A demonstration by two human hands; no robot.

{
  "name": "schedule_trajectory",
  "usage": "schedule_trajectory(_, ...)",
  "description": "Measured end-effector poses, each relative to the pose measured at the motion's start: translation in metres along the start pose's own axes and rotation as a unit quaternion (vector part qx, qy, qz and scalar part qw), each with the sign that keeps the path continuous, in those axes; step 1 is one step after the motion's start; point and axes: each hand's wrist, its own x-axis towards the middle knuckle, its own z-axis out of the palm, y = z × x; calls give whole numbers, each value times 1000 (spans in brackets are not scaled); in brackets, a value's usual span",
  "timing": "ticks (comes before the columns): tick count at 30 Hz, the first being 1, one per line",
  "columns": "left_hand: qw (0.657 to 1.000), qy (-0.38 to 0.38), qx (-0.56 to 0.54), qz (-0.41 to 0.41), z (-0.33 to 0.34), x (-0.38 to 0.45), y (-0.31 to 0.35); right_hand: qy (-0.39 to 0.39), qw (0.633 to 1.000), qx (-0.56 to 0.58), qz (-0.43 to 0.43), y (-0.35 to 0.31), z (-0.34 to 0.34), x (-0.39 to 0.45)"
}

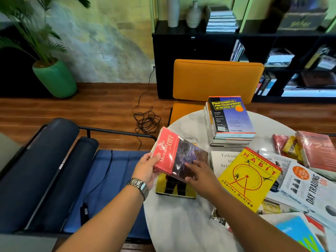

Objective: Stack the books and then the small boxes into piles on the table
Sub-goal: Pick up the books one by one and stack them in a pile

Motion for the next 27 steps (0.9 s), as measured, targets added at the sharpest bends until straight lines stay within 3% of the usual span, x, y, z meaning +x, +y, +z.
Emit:
schedule_trajectory(6, 995, -27, -26, 88, 15, -1, 38, 118, 991, 54, 15, 9, -33, 8)
schedule_trajectory(8, 996, -40, -45, 73, 20, 3, 55, 84, 986, 142, 18, 16, -42, 10)
schedule_trajectory(12, 996, -55, -14, 66, 40, 12, 80, -35, 907, 420, 13, 19, -45, 5)
schedule_trajectory(17, 994, -72, 44, 65, 77, 19, 77, 13, 841, 540, 24, 31, -55, -1)
schedule_trajectory(21, 980, -117, 159, 38, 102, 21, 31, 49, 823, 564, 43, 55, -76, 6)
schedule_trajectory(24, 937, -198, 285, 25, 114, 25, -4, 101, 829, 546, 65, 81, -106, 18)
schedule_trajectory(27, 935, -223, 275, 22, 137, 25, -12, 126, 853, 499, 91, 108, -134, 33)
